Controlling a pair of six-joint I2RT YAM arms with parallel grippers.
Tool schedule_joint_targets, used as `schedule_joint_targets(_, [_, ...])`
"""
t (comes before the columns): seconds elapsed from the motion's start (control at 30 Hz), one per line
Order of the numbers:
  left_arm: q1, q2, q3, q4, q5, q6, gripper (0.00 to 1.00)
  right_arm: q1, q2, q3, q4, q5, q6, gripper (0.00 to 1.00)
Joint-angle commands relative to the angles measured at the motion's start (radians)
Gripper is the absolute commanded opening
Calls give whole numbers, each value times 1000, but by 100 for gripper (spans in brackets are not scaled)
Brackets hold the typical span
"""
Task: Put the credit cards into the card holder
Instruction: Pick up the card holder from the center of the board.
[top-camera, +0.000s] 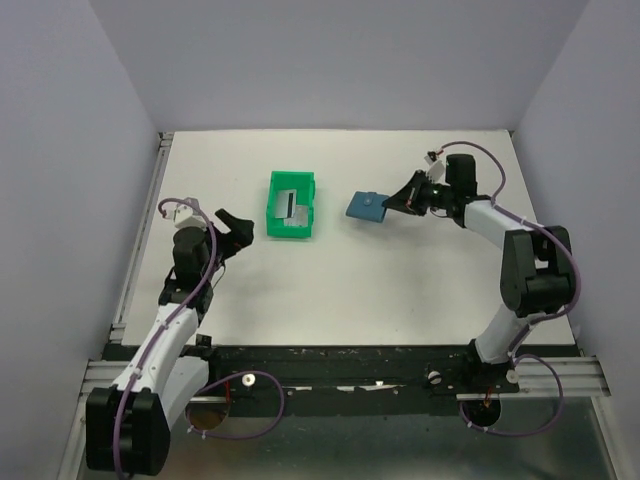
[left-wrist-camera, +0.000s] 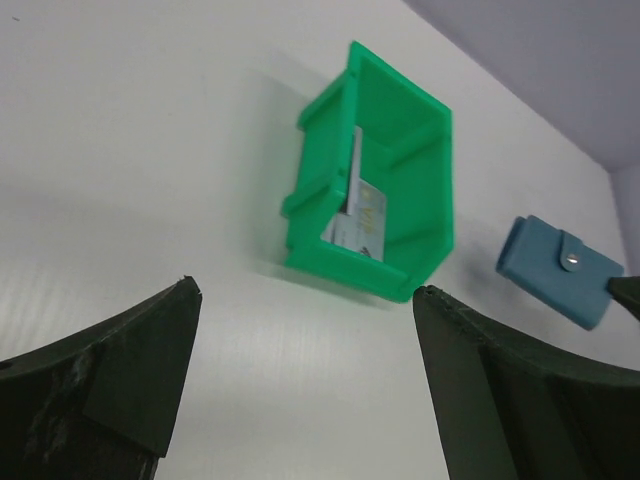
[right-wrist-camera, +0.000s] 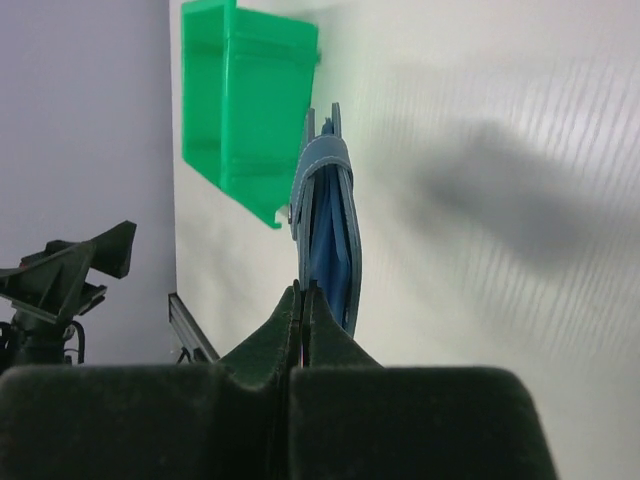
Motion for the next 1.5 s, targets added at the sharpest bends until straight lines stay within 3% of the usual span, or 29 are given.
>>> schedule_joint_targets(0.0, [-48,-128,-82,97,229,-224,99,14,-151,-146,92,-26,41,0])
schedule_joint_targets(0.27, [-255,-245,-181,267,181,-442,99,18,-486,-473,302,-29,228,0])
schedule_joint_targets(0.53, [-553,-76,-189,554,13,-528,98,37,-777,-733,570,52,527,0])
schedule_joint_targets(0.77, [-692,136,-144,760,-23,-560,95,40,-985,-781,529,56,612,0])
schedule_joint_targets(1.03, [-784,211,-81,852,-83,-540,94,41,-1104,-769,353,40,583,0])
schedule_joint_targets(1.47, [-860,372,-14,969,-57,-539,89,44,-1144,-810,445,-15,649,0])
